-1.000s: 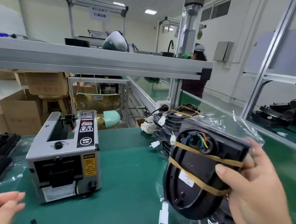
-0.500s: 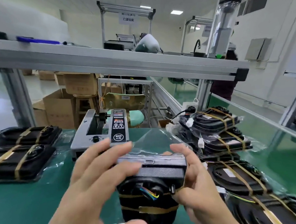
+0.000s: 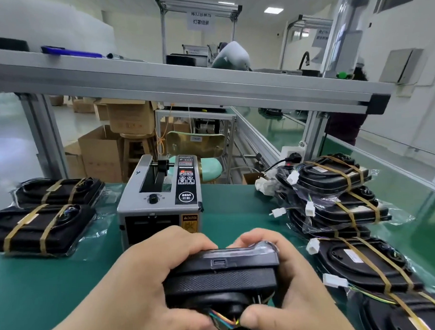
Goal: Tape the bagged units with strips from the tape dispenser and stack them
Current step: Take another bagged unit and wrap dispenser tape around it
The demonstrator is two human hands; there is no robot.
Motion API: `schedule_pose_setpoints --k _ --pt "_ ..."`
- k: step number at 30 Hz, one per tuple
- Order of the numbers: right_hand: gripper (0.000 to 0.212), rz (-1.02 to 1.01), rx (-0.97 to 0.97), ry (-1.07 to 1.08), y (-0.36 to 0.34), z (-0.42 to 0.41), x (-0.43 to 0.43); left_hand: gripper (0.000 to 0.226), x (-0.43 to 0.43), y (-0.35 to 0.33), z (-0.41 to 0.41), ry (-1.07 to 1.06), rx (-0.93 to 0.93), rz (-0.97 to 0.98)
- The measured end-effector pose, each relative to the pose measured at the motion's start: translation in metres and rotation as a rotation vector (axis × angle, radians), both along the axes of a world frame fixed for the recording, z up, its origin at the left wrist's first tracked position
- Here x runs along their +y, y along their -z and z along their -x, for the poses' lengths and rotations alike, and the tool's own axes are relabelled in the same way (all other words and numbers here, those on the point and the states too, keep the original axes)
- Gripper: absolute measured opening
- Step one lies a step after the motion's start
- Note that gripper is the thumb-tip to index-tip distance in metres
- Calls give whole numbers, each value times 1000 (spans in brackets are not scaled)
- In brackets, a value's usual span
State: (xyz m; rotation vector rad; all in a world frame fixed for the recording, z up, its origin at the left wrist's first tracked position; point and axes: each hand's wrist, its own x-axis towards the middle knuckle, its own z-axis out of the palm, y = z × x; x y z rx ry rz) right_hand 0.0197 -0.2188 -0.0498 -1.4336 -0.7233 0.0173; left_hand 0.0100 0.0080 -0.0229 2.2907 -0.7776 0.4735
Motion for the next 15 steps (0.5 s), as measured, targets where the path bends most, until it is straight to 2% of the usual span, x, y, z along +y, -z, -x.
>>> schedule_pose_setpoints --k 1,4,6,10,12,15 --pt "68 -61 64 18 0 -1 1 65 0 2 -3 16 -49 22" --pt "68 -149 90 154 6 2 1 48 -3 0 -8 -91 133 361" --pt "64 -159 26 273 8 4 -1 51 5 7 -1 -142 228 494" --pt "64 -107 -98 402 11 5 -1 17 17 28 -7 -429 671 999" --pt "64 -111 -123 428 15 5 1 13 17 35 -14 -477 836 1124" --pt "65 -100 -158 476 17 6 3 12 17 37 -25 -534 914 1260"
